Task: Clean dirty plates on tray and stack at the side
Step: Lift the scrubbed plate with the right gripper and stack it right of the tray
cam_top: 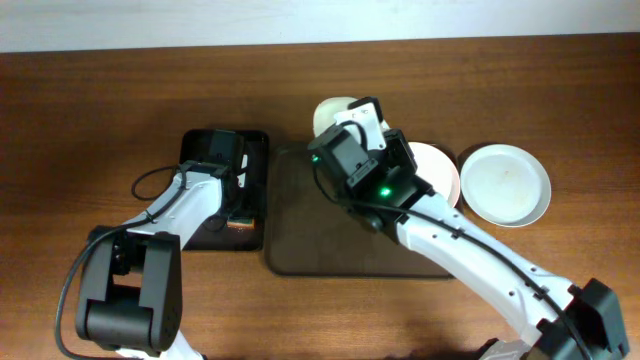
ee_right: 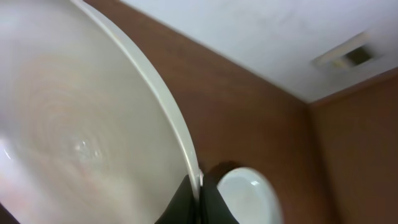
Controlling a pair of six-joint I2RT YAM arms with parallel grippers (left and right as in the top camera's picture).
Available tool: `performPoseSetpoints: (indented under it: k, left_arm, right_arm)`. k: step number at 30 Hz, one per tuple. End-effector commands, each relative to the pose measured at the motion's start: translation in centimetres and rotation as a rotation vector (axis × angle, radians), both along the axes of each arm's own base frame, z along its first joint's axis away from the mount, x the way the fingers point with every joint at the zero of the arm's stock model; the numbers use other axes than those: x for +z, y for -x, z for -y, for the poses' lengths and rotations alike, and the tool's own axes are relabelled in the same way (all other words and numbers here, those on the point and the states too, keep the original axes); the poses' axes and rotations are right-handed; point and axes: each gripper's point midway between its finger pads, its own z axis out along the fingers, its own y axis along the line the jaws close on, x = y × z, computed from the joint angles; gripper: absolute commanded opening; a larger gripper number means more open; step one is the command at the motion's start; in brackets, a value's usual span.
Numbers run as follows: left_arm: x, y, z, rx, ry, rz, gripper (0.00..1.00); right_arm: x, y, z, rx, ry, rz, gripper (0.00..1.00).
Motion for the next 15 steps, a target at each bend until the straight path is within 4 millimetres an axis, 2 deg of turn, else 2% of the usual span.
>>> performPoseSetpoints:
  k: [1,4,8,11,13,15]
  left_arm:
    - [0.0,0.0,0.5,-0.01,0.025,-0.006,0.9]
    - [0.0,0.0,0.5,-0.01,0.025,-0.006,0.9]
    - [0.0,0.0,0.5,-0.01,0.025,-0.006,0.9]
    - [0.0,0.0,0.5,-0.01,0.025,-0.006,0.9]
    - [0.0,0.0,0.5,-0.01,0.025,-0.006,0.9]
    - [0.0,0.0,0.5,-0.01,0.025,-0.006,0.9]
  right_arm:
    - [-0.9,-0.9,1.5,-0.064,-0.299,-0.059,0.04]
    - [-2.9,-1.6,5.0,-0.157,-0.479,-0.155,0.04]
    - [-4.4,-1.8,10.6,-0.271,-0.62,-0.232,0.04]
    - [-5.4,-1.2,15.8,-0.394,-0.706,-0.261,0.04]
    - [-6.3,-0.2,20.4,-0.516,-0.752,-0.271,0.04]
    - [-7.2,0.8,23.3,-0.603,-0.771,-0.281,0.04]
